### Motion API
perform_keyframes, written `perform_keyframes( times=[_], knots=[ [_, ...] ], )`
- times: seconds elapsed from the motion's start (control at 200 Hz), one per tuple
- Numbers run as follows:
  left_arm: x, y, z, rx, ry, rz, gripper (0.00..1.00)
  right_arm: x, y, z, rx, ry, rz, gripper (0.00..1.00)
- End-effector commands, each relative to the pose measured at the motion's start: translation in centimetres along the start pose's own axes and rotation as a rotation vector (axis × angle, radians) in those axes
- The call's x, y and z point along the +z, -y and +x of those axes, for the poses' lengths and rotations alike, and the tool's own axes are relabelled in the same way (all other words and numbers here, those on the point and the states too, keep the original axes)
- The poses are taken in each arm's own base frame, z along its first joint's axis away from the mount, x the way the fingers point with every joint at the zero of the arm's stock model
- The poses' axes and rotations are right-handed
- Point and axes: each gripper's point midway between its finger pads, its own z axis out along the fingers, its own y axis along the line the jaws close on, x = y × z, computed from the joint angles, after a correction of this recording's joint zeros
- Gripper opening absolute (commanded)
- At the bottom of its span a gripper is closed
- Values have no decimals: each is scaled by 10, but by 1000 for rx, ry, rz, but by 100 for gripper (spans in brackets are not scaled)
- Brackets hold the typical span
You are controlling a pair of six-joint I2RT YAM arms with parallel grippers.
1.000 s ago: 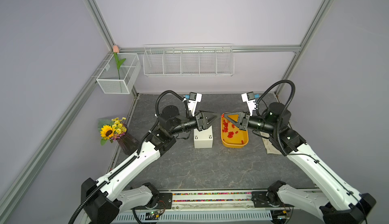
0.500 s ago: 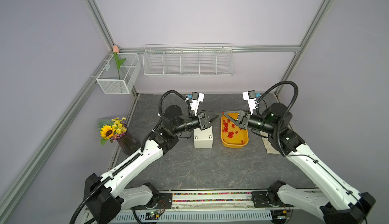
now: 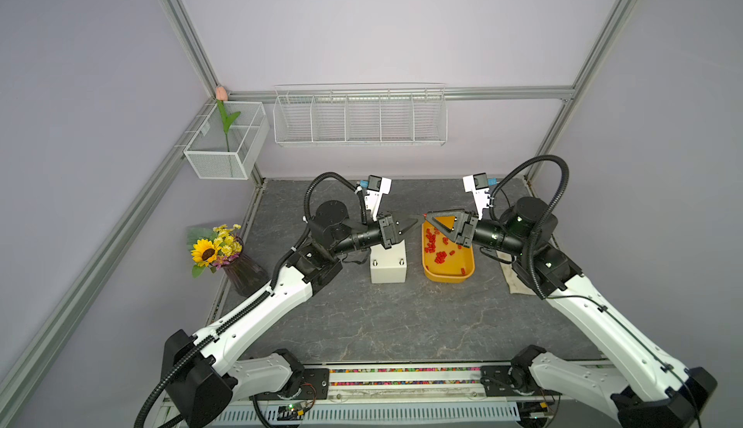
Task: Cover the protruding screws with screw protection sleeves
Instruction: Attach the screw protection sleeve to the screw.
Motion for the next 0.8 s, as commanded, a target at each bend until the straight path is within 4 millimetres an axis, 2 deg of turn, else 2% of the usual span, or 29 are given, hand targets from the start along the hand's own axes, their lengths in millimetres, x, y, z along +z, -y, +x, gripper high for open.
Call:
perform_keyframes(
  times=[0.0, 0.175, 0.305, 0.405, 0.5, 0.605, 0.795],
  knots=[
    [-2, 15, -5, 51, -10, 21, 0, -12, 3, -1, -33, 2, 54, 48],
    [-5, 16, 3, 66, -86, 13, 0, -33, 12, -4, -28, -13, 101, 55],
    [-6, 21, 9, 81, -138, 31, 0, -37, 15, 6, -32, -78, 103, 56],
    [-6, 21, 11, 91, -166, 25, 0, -41, 20, 16, -98, -108, 136, 59],
    [-6, 21, 14, 96, -185, 28, 0, -46, 21, 17, -143, -106, 162, 61],
    [-5, 20, 15, 95, -195, 29, 0, -45, 7, 13, -140, -106, 100, 60],
    [-3, 22, 16, 89, -208, 50, 0, -33, -17, 9, -81, -147, -87, 49]
  ],
)
